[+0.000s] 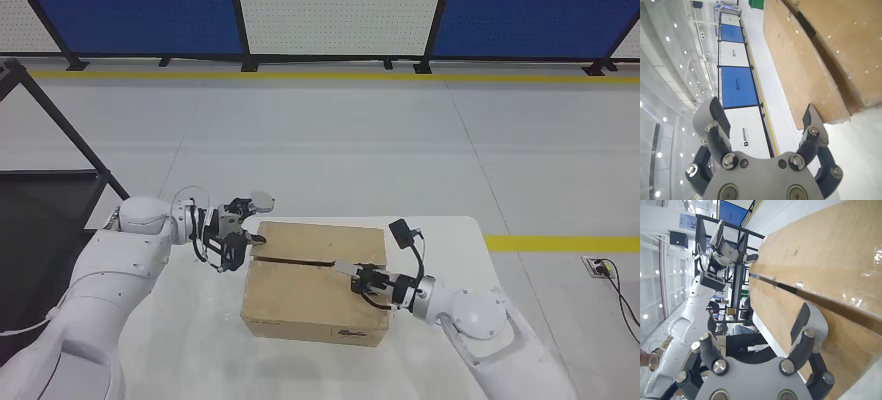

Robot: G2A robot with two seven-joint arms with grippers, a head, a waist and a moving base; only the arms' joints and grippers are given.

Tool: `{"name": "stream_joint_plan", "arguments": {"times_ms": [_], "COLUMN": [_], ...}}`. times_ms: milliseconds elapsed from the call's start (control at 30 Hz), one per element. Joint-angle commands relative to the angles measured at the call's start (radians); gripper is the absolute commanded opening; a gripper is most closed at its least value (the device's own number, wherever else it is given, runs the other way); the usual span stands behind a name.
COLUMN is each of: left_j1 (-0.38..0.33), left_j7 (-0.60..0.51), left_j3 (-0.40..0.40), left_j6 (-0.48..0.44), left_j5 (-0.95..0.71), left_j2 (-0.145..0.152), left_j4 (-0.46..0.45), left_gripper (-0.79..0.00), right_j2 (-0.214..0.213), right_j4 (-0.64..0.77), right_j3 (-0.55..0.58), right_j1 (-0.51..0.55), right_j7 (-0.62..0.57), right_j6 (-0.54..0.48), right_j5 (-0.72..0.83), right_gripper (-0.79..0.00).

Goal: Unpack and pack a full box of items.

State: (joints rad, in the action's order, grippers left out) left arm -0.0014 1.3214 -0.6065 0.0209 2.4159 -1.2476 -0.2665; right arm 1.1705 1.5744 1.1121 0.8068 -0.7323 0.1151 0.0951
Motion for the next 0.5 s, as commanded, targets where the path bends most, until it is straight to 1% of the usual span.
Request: {"name": "stream_joint_plan", "arguments": {"times_ms": [0, 167, 467], "left_j1": [0.0, -0.001, -0.004], "left_j7": [0.006, 0.013, 0.013], "left_j3": [0.004, 0.013, 0.029], "left_j6": [0.001, 0.002, 0.0], "left_j5": [0.001, 0.003, 0.009], "left_j2": [-0.001, -0.001, -0.004], "left_j4": [-0.001, 0.001, 0.001], "left_gripper": [0.0, 0.0, 0.0], "right_j2": [0.001, 0.0, -0.002], "right_j4": [-0.019, -0.057, -0.12], "right_j3": [0.011, 0.041, 0.069], "right_j1": [-0.004, -0.009, -0.035], "right_j7": [0.006, -0.017, -0.066], "right_j6": [-0.004, -0.028, -0.027], "right_j5": [0.026, 0.081, 0.141], "right_gripper": [0.0, 0.0, 0.0]}}
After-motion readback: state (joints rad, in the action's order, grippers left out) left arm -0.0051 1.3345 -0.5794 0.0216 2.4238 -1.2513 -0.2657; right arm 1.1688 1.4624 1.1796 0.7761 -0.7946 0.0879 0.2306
